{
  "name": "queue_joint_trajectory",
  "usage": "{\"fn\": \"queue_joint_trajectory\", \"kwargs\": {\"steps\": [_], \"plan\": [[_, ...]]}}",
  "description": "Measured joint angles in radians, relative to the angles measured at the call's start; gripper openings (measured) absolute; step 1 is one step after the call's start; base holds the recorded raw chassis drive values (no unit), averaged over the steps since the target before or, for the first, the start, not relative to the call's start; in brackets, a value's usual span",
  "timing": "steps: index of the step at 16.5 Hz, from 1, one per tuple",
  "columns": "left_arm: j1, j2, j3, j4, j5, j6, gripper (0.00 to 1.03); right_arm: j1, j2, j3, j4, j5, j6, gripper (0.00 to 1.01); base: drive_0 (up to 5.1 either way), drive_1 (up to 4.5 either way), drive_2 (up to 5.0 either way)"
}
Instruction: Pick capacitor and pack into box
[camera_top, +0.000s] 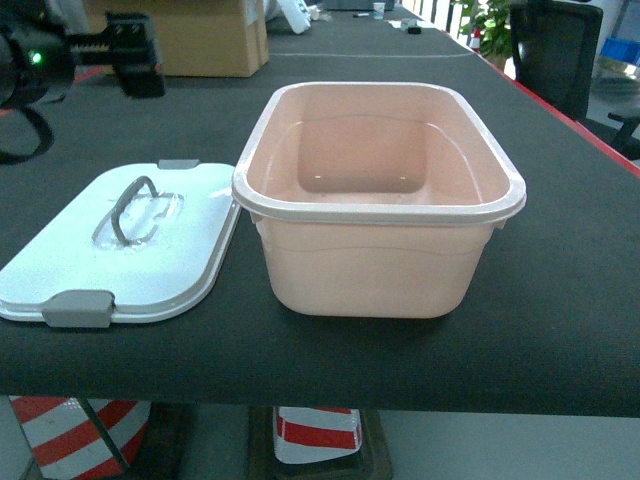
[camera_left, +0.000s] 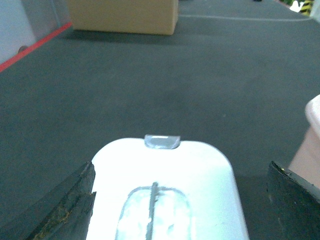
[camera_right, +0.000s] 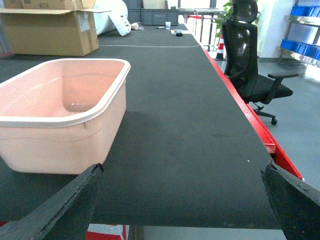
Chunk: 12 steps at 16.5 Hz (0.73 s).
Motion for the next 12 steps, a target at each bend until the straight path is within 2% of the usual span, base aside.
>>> {"fn": "queue_joint_trajectory", "kwargs": {"steps": [4, 8, 9, 10, 12], "plan": [[0.031, 0.043, -0.003, -0.013, 0.018, 0.002, 0.98, 0.000, 0.000, 0.000, 0.000, 0.000, 0.000, 0.98, 0.0, 0.00, 0.0], [0.045, 0.227, 0.011, -0.074, 0.024, 0.007, 0.98, 0.000, 0.000, 0.000, 0.000, 0.000, 0.000, 0.98, 0.0, 0.00, 0.0], [0.048, 0.254, 0.068, -0.111, 0.029, 0.033, 0.98, 0.000, 0.000, 0.000, 0.000, 0.000, 0.000, 0.98, 0.0, 0.00, 0.0], [0.056, 0.270, 0.109, -0.166, 0.027, 0.032, 0.80, 0.000, 0.000, 0.000, 0.000, 0.000, 0.000, 0.98, 0.0, 0.00, 0.0], [0.059, 0.298, 0.112, -0.171, 0.027, 0.033, 0.59, 0.000, 0.000, 0.000, 0.000, 0.000, 0.000, 0.98, 0.0, 0.00, 0.0]]}}
